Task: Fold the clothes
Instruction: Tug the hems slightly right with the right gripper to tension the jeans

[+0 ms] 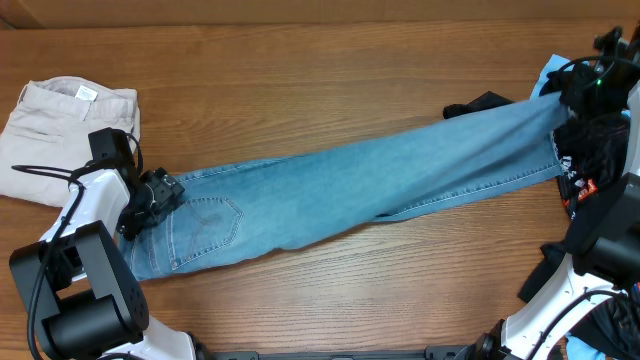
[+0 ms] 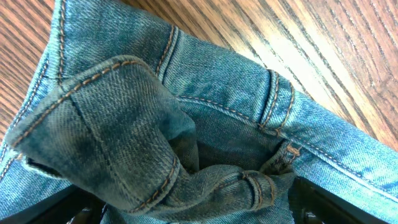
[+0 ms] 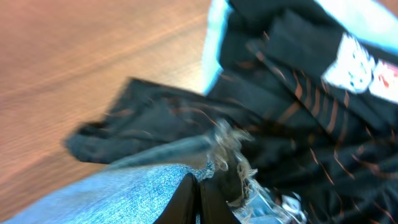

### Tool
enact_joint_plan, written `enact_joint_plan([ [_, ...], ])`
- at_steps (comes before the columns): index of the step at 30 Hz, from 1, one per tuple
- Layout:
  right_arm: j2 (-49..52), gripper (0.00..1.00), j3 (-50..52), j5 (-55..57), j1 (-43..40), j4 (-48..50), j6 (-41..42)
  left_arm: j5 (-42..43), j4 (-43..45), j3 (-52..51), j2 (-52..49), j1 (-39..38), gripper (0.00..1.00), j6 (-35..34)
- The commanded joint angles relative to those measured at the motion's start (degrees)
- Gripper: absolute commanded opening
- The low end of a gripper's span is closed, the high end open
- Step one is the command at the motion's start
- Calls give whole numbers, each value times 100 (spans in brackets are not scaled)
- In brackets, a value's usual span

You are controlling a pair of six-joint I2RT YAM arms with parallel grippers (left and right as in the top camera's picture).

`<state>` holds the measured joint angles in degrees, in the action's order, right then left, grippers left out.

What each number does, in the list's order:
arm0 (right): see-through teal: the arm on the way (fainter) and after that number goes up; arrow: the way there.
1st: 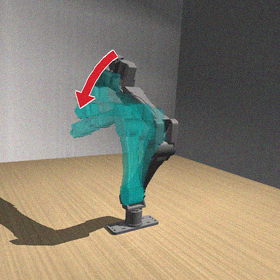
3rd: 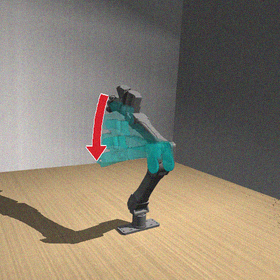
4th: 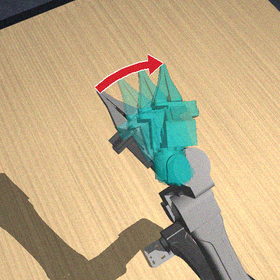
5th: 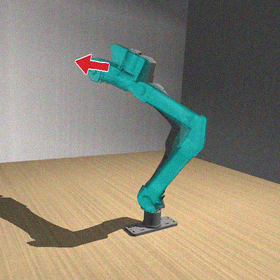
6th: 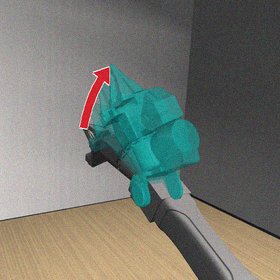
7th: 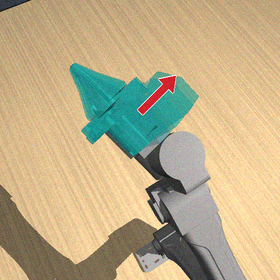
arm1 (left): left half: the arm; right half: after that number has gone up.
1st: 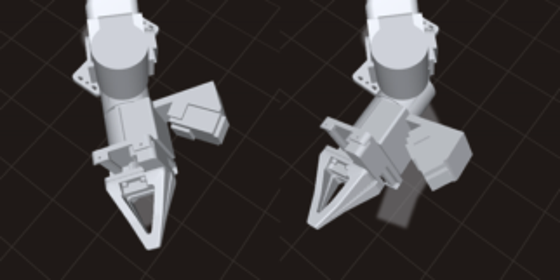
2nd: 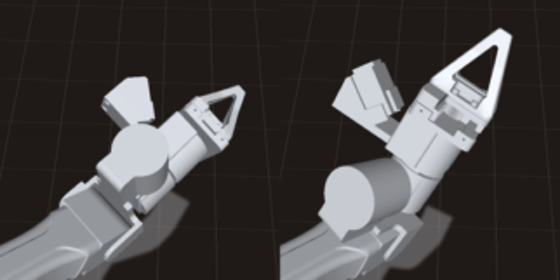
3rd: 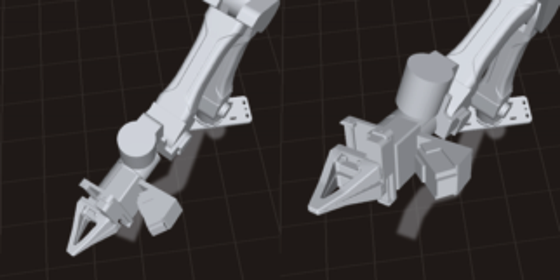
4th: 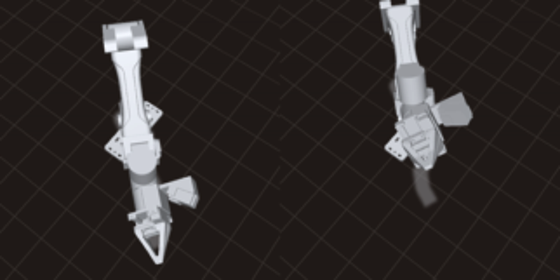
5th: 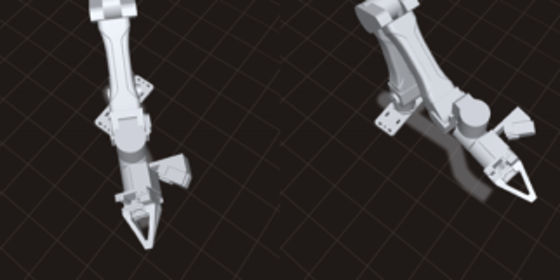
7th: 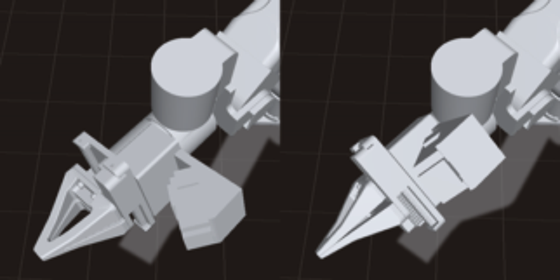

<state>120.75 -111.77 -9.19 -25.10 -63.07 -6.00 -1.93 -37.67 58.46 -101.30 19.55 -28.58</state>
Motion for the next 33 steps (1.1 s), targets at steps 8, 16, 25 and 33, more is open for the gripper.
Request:
enact_joint_plan([
  [8,28,6,802,664,-365,11,26,57,-50,26,-177,35,96,26],
  [16,28,34,859,656,-433,-17,24,57,-52,26,-177,35,96,24],
  [25,28,58,894,557,-422,-96,-4,52,-107,26,-177,35,95,26],
  [33,199,58,1137,203,-424,203,-481,55,-114,26,-177,35,96,26],
])
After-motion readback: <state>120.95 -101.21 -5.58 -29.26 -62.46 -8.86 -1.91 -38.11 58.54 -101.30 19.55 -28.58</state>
